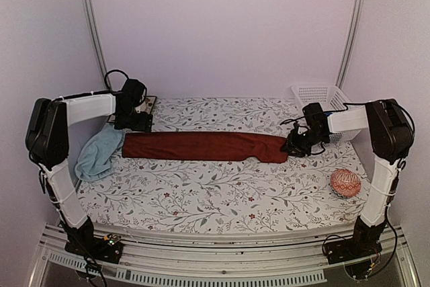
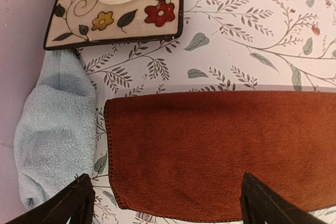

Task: Roll the towels
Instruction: Pick up the towel from the center of the board.

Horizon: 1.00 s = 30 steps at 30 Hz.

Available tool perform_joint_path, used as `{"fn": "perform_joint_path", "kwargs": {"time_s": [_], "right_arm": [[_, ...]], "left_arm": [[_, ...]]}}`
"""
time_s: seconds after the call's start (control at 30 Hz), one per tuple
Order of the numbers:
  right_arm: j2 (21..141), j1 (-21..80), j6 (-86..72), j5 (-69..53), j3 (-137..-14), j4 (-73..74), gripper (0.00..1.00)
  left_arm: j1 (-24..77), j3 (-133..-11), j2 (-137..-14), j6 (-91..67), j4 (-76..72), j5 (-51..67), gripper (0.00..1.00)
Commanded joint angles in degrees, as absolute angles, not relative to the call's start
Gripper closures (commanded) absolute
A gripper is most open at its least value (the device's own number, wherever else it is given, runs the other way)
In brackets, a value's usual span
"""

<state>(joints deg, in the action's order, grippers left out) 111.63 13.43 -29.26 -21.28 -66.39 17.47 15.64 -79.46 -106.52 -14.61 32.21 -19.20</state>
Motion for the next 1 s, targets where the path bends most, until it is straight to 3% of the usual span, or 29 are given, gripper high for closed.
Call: {"fn": "perform_joint_path", "kwargs": {"time_s": [0.0, 0.23, 0.4, 0.97], "right_arm": [[115.3, 13.2, -31.3, -19.6, -65.9, 18.7, 0.63], [116.8, 13.3, -32.5, -18.9, -66.1, 18.3, 0.74], [117.5, 13.2, -33.5, -18.8, -65.9, 17.8, 0.97], [105.8, 9.5, -20.3, -2.3, -74.9, 36.4, 0.98]], "left_arm": [[16.3, -80.1, -106.2, -14.1, 32.4, -20.5, 0.03], [16.3, -80.6, -106.0, -13.9, 32.5, -21.0, 0.03], [16.3, -80.6, -105.7, -14.0, 32.4, -21.2, 0.04], [16.4, -79.8, -104.7, -14.6, 32.5, -21.1, 0.04]]}}
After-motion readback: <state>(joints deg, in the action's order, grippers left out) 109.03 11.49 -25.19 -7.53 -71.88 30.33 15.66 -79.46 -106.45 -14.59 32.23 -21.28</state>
